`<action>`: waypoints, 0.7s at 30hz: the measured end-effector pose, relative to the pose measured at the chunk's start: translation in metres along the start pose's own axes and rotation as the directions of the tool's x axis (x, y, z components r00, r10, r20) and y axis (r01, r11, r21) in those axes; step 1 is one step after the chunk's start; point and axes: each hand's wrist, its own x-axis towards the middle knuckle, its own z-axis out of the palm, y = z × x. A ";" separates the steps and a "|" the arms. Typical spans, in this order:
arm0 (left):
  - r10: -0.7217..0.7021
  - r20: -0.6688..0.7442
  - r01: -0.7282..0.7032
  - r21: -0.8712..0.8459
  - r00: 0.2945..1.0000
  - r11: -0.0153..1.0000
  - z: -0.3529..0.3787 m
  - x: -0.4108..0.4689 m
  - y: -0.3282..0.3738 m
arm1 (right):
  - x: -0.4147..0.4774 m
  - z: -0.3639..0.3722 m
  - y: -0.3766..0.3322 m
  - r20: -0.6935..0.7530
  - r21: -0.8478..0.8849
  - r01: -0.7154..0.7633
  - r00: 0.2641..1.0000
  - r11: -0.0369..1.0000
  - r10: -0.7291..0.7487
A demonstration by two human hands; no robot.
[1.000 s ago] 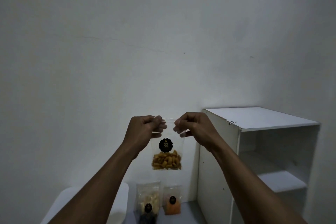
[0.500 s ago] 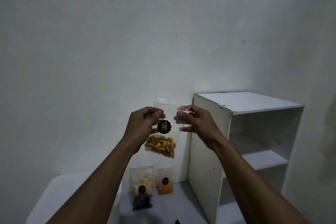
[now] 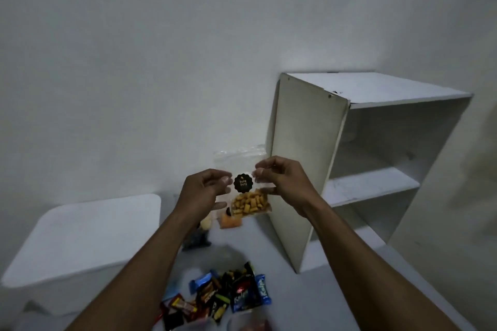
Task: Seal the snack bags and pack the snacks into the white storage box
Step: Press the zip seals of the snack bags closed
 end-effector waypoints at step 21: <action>-0.267 -0.350 0.306 0.060 0.898 0.950 0.042 0.147 -0.312 | 0.145 0.043 0.327 -0.078 -0.040 -0.328 0.943 0.944 0.325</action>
